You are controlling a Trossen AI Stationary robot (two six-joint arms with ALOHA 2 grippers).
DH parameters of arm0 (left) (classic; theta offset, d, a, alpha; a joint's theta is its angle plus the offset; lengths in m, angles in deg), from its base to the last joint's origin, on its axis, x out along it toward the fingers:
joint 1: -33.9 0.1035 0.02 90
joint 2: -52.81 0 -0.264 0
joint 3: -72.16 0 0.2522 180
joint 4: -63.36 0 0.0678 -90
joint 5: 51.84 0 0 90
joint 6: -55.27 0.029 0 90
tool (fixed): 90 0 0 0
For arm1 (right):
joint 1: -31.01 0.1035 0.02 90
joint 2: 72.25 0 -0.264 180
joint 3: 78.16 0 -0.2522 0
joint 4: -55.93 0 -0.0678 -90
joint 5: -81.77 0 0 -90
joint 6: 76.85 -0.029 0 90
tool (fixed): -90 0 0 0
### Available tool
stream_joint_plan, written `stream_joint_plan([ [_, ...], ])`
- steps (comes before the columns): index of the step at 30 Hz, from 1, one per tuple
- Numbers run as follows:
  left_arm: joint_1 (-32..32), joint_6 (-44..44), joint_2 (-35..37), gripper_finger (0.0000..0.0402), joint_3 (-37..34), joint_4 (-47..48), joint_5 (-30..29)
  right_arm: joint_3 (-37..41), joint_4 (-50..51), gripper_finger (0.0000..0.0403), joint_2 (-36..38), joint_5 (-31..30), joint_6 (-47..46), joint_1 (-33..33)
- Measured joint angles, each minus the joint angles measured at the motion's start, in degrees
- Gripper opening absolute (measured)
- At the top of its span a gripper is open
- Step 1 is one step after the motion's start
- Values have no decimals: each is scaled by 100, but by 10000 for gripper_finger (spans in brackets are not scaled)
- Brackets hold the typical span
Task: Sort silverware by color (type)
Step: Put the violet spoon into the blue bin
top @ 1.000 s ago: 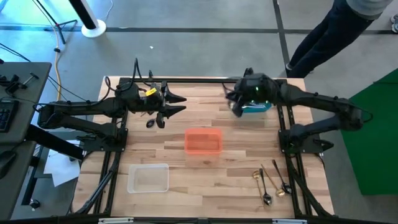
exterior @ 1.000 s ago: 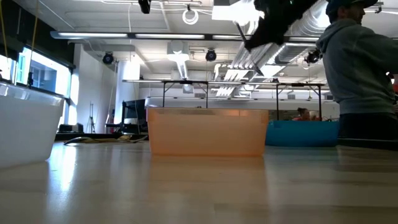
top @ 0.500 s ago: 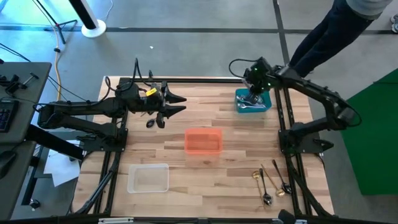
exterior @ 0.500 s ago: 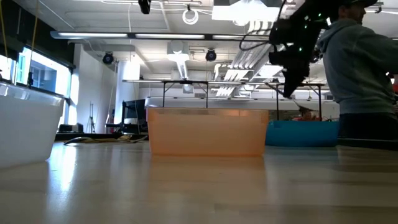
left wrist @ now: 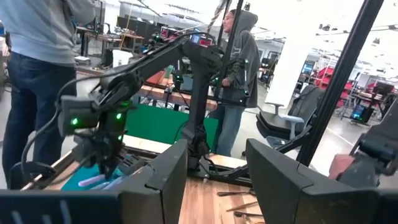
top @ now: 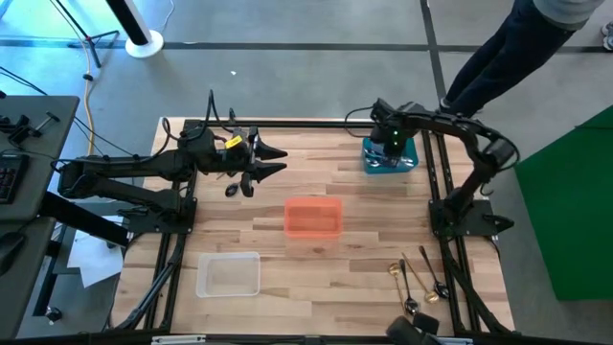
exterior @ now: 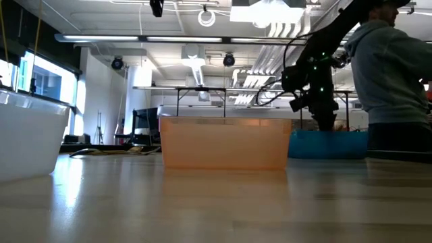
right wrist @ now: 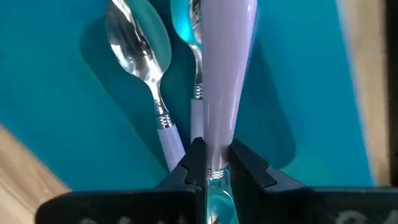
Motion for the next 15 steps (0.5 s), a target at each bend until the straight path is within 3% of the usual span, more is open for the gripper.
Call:
stream_joint_plan([
  [7,0,-39,0,156,0,0,-1,0,-136,26,-572,-136,26,-31],
  [15,0,-43,0,156,0,0,0,-22,-191,26,-697,-187,27,-28],
])
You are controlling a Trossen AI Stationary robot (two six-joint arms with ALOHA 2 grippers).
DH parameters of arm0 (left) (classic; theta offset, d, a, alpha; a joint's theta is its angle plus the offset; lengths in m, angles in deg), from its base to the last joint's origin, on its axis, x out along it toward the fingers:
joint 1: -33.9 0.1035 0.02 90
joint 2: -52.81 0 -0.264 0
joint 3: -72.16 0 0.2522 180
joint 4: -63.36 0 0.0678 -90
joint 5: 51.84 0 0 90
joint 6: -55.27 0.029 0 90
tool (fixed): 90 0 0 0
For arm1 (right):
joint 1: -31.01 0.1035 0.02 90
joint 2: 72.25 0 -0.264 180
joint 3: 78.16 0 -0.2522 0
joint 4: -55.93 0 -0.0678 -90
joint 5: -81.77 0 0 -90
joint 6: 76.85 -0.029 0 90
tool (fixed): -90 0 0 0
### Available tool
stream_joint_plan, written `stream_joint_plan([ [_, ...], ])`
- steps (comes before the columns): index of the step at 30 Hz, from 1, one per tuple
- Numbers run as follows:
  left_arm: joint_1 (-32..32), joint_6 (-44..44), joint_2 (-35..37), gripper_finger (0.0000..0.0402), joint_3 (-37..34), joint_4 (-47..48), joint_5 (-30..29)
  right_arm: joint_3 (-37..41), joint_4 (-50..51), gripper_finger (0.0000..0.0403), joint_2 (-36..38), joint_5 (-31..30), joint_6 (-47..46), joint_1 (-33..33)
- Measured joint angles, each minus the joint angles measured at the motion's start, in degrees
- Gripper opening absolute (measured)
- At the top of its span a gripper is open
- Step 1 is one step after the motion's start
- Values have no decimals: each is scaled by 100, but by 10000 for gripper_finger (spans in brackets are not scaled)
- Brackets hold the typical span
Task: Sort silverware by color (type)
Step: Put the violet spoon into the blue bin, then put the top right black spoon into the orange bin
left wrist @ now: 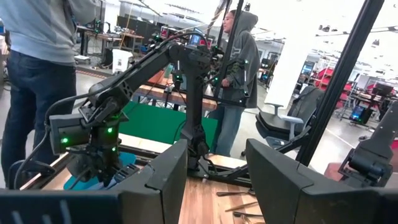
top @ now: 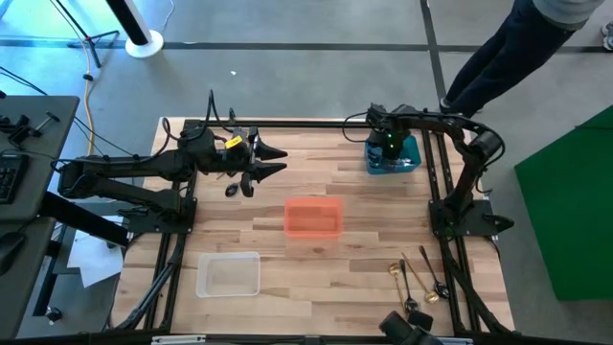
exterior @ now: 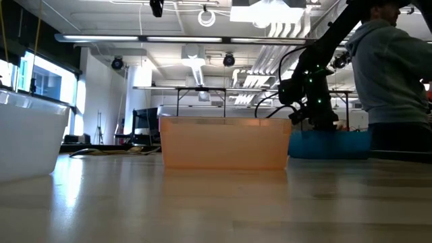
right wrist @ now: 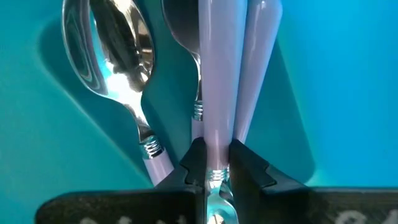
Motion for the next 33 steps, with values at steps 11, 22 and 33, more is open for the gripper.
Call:
stream_joint_plan([
  [11,0,-1,0,156,0,0,-2,16,-67,135,-23,31,-6,-2],
  [22,-4,-3,0,156,0,4,-2,33,161,158,483,93,146,0],
  [33,-4,-113,0,156,0,13,17,31,367,158,2224,1222,-222,2],
])
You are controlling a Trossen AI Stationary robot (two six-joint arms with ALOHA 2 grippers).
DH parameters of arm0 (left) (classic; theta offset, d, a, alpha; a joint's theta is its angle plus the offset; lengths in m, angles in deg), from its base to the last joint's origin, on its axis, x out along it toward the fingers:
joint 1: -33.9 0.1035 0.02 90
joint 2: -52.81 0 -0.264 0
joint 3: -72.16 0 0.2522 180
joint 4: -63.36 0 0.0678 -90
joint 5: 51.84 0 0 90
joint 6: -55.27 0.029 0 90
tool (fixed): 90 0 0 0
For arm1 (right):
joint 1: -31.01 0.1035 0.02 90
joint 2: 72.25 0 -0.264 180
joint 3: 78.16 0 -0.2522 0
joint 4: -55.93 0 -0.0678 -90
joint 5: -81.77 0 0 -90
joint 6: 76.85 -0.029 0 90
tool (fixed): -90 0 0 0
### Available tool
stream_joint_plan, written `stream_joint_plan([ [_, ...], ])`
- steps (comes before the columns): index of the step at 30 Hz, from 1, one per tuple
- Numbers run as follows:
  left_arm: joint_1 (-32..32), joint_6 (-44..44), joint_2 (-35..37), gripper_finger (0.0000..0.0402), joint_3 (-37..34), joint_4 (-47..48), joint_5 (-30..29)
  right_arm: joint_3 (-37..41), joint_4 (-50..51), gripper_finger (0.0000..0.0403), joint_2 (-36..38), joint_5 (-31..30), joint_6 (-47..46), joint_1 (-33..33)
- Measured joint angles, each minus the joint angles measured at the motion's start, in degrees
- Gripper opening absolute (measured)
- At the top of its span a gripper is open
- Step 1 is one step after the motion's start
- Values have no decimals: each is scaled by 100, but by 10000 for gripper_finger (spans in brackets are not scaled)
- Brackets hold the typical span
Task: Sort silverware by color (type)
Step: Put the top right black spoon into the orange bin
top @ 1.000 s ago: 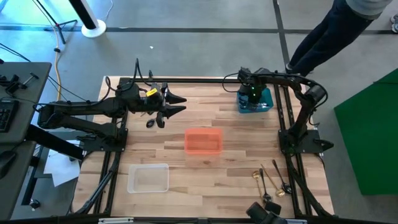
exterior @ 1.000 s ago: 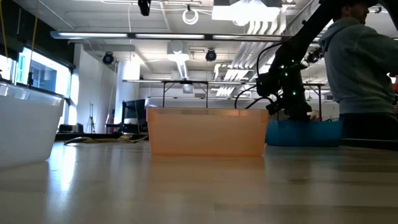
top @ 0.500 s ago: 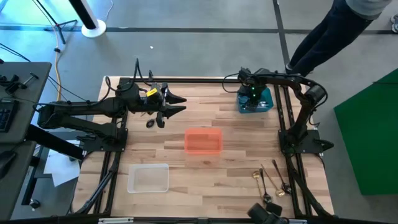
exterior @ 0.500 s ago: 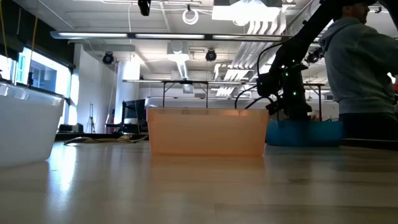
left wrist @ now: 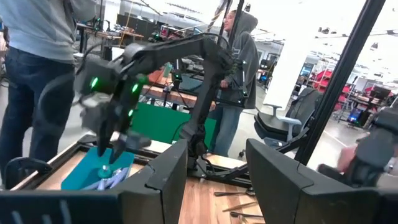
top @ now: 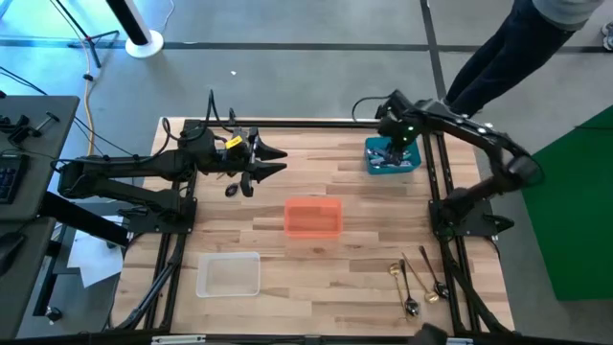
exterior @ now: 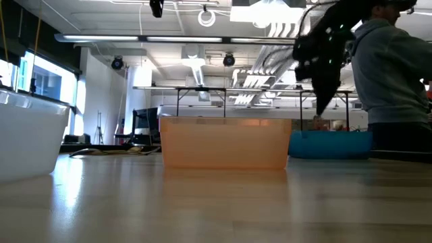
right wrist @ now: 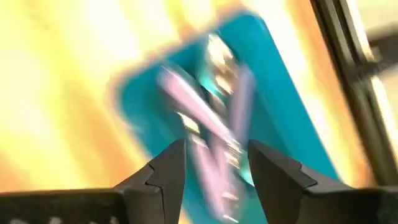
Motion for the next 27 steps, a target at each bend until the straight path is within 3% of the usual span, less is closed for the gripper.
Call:
stream_joint_plan([
  [5,0,-26,0,156,0,207,16,25,-341,158,1098,2119,-1127,83],
  [9,0,33,0,156,0,282,14,312,-1128,158,1971,2653,-1837,588],
  [13,0,239,0,156,0,283,12,807,-2440,158,2604,2527,-2573,1457],
  [17,4,266,0,156,0,284,11,1349,-4097,158,2884,1799,-3161,2354],
  [22,14,276,0,156,0,286,9,1782,-6034,158,2774,1265,-2596,3249],
  [27,112,278,0,156,0,286,-3,1792,-6573,158,2531,813,-2527,3651],
])
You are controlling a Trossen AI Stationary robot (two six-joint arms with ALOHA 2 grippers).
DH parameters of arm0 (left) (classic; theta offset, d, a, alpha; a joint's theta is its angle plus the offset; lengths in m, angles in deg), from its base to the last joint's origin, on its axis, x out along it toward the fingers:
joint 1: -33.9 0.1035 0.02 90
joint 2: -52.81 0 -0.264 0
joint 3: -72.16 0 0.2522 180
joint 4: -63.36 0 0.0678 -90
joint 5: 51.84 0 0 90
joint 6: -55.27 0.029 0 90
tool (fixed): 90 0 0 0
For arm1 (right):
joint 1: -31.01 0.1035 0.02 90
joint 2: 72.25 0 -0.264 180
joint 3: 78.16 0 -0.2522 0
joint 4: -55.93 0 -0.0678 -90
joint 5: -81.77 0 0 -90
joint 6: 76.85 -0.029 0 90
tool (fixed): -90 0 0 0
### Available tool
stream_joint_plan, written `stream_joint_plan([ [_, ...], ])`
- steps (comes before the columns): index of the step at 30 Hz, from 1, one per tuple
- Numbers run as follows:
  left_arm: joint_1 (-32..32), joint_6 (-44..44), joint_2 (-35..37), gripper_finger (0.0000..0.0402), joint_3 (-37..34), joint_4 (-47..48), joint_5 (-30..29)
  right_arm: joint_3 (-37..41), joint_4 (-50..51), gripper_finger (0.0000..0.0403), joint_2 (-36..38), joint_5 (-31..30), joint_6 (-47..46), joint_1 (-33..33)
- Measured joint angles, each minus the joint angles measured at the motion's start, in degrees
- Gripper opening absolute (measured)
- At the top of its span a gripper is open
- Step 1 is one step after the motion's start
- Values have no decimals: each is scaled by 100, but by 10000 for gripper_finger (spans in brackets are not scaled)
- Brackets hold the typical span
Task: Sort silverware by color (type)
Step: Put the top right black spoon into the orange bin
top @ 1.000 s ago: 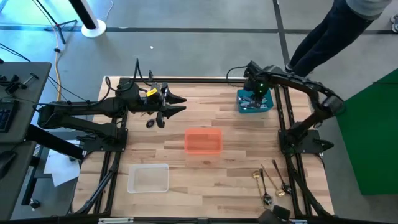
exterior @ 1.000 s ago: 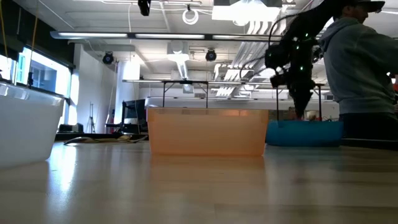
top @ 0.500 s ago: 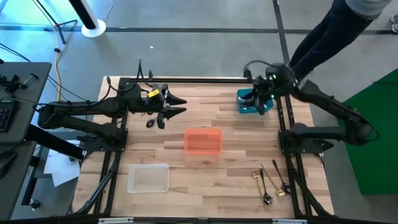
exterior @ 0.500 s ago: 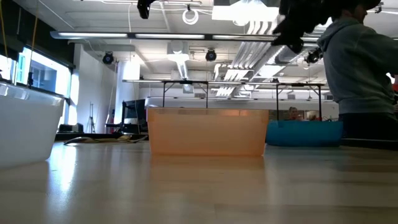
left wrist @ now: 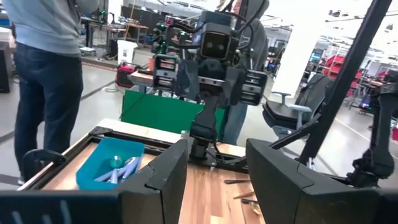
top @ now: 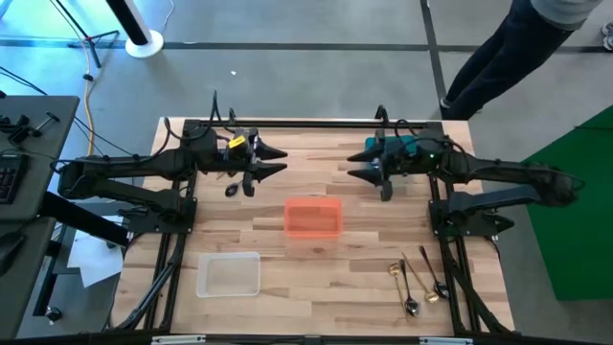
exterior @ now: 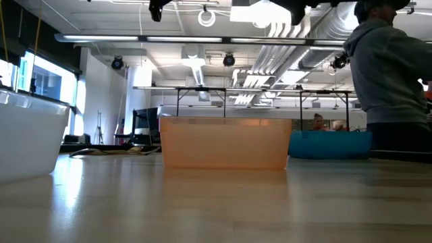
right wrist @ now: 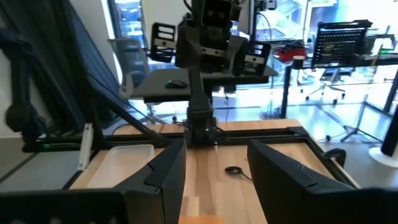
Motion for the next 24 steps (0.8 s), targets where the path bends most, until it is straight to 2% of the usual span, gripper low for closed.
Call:
stream_joint_plan([
  [9,80,13,0,156,0,7,-1,-33,-34,158,-227,-37,149,152],
  [19,73,822,0,156,0,2,3,-34,-132,158,-226,-37,149,150],
  [24,73,898,0,156,0,4,5,-34,-132,158,-226,-37,149,150],
])
